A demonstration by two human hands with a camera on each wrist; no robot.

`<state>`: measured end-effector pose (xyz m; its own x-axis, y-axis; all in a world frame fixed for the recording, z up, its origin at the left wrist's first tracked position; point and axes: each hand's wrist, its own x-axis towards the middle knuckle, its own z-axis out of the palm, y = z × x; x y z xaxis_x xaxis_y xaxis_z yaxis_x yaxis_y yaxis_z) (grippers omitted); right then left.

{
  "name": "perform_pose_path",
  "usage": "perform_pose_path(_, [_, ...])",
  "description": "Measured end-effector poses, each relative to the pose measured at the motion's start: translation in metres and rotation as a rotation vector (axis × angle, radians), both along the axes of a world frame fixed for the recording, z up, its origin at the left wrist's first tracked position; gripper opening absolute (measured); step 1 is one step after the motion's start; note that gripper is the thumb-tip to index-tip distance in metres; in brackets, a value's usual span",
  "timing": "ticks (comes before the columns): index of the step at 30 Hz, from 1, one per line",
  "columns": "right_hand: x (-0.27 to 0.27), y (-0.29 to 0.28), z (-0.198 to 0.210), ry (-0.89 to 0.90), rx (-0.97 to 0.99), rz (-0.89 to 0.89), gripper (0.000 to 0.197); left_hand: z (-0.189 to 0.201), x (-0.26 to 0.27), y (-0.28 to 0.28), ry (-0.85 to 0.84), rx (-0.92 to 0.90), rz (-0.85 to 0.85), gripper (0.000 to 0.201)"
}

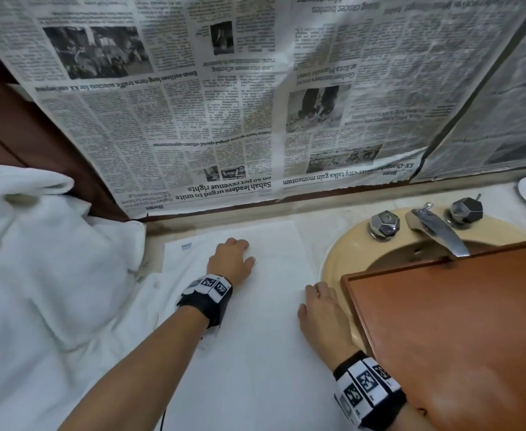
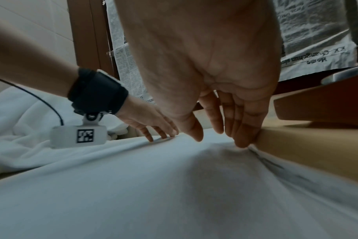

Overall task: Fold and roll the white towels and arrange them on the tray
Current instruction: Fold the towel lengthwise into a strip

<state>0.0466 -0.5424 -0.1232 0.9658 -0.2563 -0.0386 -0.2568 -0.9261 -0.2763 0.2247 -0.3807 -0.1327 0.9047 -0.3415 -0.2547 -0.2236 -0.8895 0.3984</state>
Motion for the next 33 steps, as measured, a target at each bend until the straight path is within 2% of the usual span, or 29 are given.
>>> perform_pose_path(3, [0.014, 0.001, 0.006, 0.080, 0.023, 0.026, 0.019, -0.002, -0.003, 0.017, -0.014, 0.034, -0.056, 0.047])
perform_pose_path(5, [0.015, 0.002, 0.004, 0.091, -0.001, -0.005, 0.017, -0.002, -0.005, 0.015, -0.024, 0.012, -0.072, 0.047])
perform_pose_path(9, [0.001, 0.005, 0.004, 0.038, -0.019, -0.054, 0.041, 0.001, -0.004, -0.019, -0.030, -0.103, -0.126, 0.045])
perform_pose_path(13, [-0.013, 0.003, 0.003, 0.050, -0.097, -0.118, 0.042, 0.006, 0.000, -0.061, 0.010, -0.158, -0.103, 0.043])
perform_pose_path(16, [-0.015, 0.004, 0.000, 0.076, -0.120, -0.136, 0.041, 0.007, 0.002, -0.083, -0.018, -0.057, -0.103, 0.045])
perform_pose_path(21, [-0.016, 0.010, -0.001, 0.051, -0.149, -0.167, 0.041, 0.007, 0.003, -0.106, -0.032, 0.108, -0.037, 0.058])
perform_pose_path(24, [-0.015, 0.011, 0.000, 0.121, -0.085, -0.181, 0.042, 0.008, 0.006, -0.116, 0.001, 0.108, -0.007, 0.044])
perform_pose_path(27, [-0.018, 0.013, 0.012, 0.144, -0.010, -0.157, 0.039, 0.012, 0.005, -0.119, 0.056, 0.030, 0.043, 0.021])
perform_pose_path(29, [-0.017, 0.008, 0.028, 0.119, 0.045, -0.182, 0.028, 0.014, 0.003, -0.114, 0.093, -0.075, 0.076, 0.011])
perform_pose_path(31, [-0.018, -0.001, 0.039, 0.144, 0.151, -0.248, 0.014, 0.016, 0.002, -0.108, 0.122, -0.221, 0.104, 0.008])
perform_pose_path(33, [-0.023, -0.012, 0.045, 0.054, 0.312, -0.267, 0.015, 0.023, -0.001, -0.103, 0.155, -0.371, 0.129, 0.007])
